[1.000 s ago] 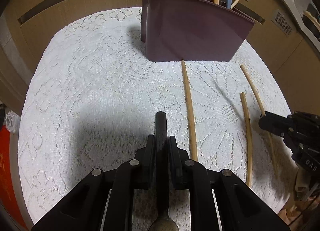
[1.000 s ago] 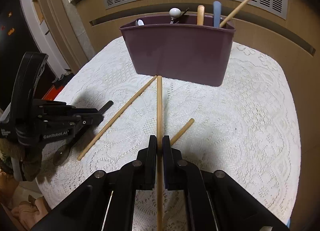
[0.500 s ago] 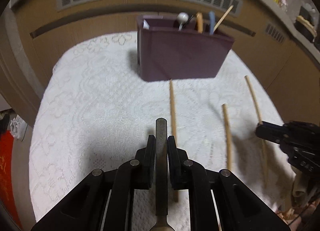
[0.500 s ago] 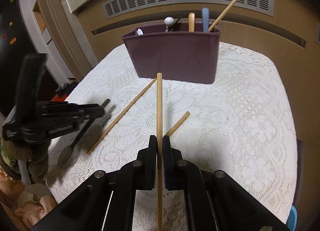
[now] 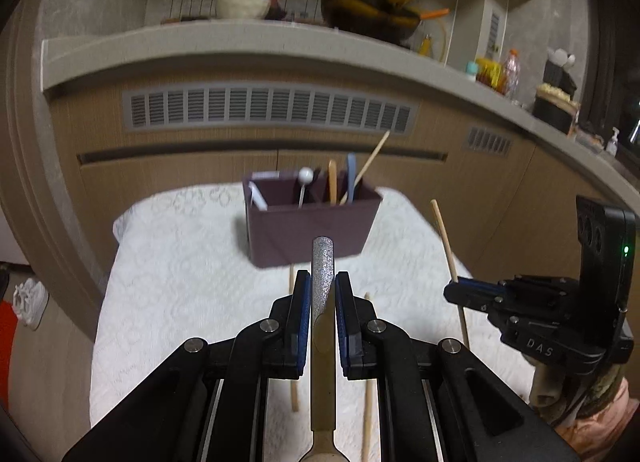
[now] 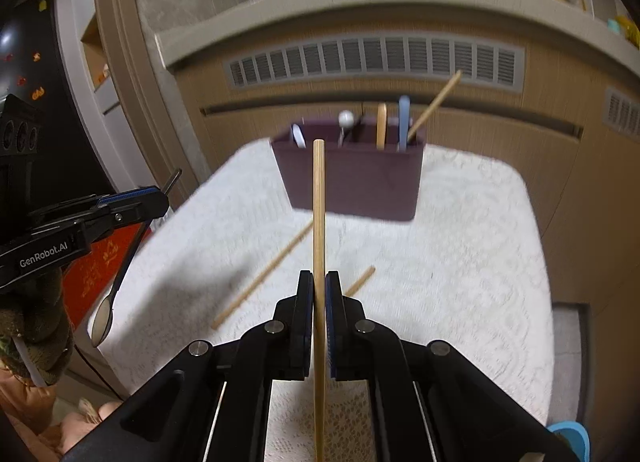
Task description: Organize utensils
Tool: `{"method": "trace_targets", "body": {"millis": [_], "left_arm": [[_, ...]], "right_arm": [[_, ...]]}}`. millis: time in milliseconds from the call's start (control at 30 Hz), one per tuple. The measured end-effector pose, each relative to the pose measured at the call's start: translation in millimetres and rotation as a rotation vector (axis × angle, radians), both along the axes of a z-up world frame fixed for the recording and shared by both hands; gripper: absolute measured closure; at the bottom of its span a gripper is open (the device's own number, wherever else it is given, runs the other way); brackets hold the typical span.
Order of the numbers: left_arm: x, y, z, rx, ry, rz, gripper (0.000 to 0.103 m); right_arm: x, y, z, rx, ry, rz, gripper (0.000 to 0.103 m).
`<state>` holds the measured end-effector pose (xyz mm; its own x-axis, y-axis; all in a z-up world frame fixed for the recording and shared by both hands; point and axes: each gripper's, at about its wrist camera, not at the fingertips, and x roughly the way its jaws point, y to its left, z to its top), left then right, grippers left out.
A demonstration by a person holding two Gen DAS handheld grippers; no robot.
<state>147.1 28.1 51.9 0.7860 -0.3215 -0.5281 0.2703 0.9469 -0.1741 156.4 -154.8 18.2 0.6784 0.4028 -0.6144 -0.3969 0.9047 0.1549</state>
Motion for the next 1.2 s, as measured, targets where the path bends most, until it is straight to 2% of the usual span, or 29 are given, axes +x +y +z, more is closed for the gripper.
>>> {"method": "trace_targets", "body": {"millis": [200,400,433,500,600,700,767,867,967,1100,1200], "left_arm": [[2,-1,46,-0.089,-0.140,-0.047,0.091],[37,2,81,-0.201,-0.090,-0.111,0.091],[39,1,87,-0.203,-0.113,-0.099,0.091],[45,2,109,-0.193,-0.239,-0.054,0.091],[57,1,132,-0.184,-0.367,-0.018,0.091],[81,-4,146,-0.152,-0.462,0.018,0.091],[97,-4,148,-0.134,-0.482,0.032,0.091],[122,-1,139,-0.120,-0.440,0.017,0.091],[143,1,111,-0.071,-0.330,0.001,0.090],[160,4,40,0.002,-0.080,-0.068,0.090],[154,-3,-13,0.050,0.092,-0.143,0.089]], "right_arm": [[-5,-6,54,0.019,-0.137,-0.013,0.097],[0,-10,103,0.020,-0.267,-0.043,0.097],[2,-10,110,0.022,-0.285,-0.047,0.097],[11,-11,128,0.033,-0.336,-0.058,0.097],[31,-11,152,0.055,-0.398,-0.062,0.097],[58,-8,169,0.082,-0.445,-0.055,0.097],[77,-7,174,0.093,-0.453,-0.055,0.097],[105,-7,173,0.105,-0.426,-0.054,0.097],[126,-6,160,0.089,-0.395,-0.060,0.097],[138,-9,134,0.097,-0.322,-0.057,0.097],[136,-11,111,0.100,-0.262,-0.040,0.097]]}}
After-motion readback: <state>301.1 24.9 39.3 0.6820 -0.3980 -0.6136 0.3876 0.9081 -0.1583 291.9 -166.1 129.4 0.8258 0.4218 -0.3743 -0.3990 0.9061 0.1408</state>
